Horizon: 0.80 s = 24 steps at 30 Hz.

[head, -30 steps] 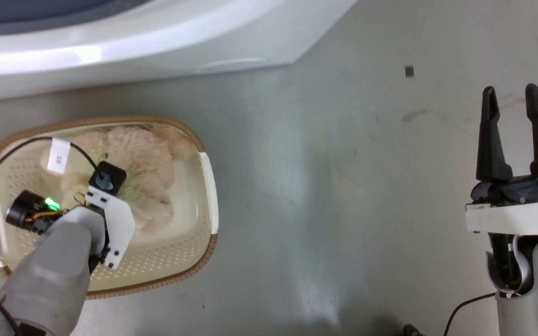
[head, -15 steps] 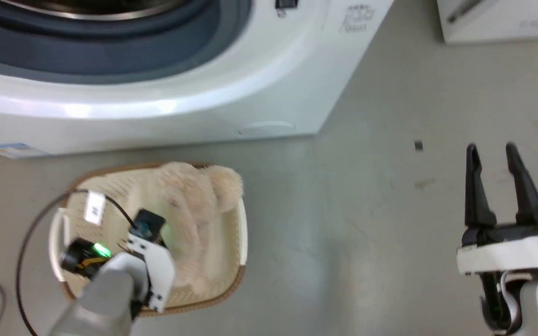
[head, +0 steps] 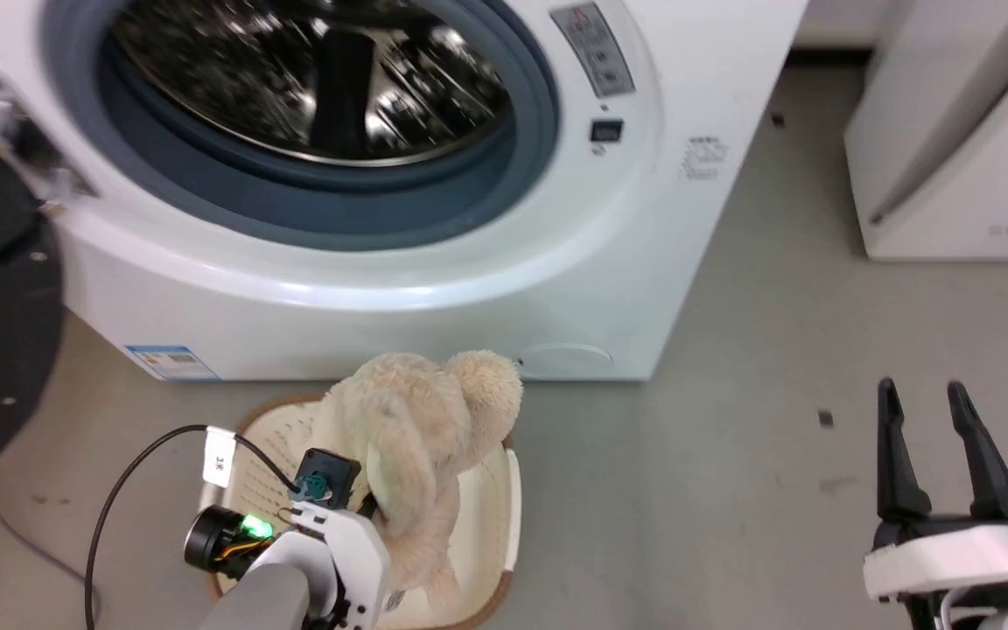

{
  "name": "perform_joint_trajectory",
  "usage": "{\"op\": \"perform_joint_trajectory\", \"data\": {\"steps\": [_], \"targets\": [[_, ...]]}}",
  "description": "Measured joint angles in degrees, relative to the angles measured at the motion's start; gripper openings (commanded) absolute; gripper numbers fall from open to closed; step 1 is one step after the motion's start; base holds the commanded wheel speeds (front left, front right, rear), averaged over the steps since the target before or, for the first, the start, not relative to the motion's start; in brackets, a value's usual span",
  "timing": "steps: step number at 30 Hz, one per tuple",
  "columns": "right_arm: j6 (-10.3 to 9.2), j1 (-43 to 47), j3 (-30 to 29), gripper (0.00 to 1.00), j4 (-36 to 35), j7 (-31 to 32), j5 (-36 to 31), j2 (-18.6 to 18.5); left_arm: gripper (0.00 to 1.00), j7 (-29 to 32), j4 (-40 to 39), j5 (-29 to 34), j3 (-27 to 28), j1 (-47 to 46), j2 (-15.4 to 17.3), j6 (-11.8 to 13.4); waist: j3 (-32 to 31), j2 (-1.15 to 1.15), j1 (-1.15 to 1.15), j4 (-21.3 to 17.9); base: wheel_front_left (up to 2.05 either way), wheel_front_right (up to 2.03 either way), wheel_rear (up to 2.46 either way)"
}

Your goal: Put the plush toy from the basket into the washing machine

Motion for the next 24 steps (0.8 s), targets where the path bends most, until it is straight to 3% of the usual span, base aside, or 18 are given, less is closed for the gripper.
{"op": "perform_joint_trajectory", "data": {"steps": [12, 24], "targets": [[0.00, 2.63, -0.41, 1.00, 0.55, 0.00, -0.25, 0.00, 0.00, -0.36, -19.60, 1.79, 4.92, 5.82, 3.28, 4.63, -6.56, 0.00, 0.00, 4.05, 0.00, 0.00, 0.00], [-0.01, 3.22, 1.04, 1.00, 0.14, 0.00, -0.23, 0.00, 0.00, -0.41, -31.09, 3.99, 12.46, 7.03, 5.24, 6.95, -7.25, 0.00, 0.00, 3.51, 0.00, 0.00, 0.00]]}}
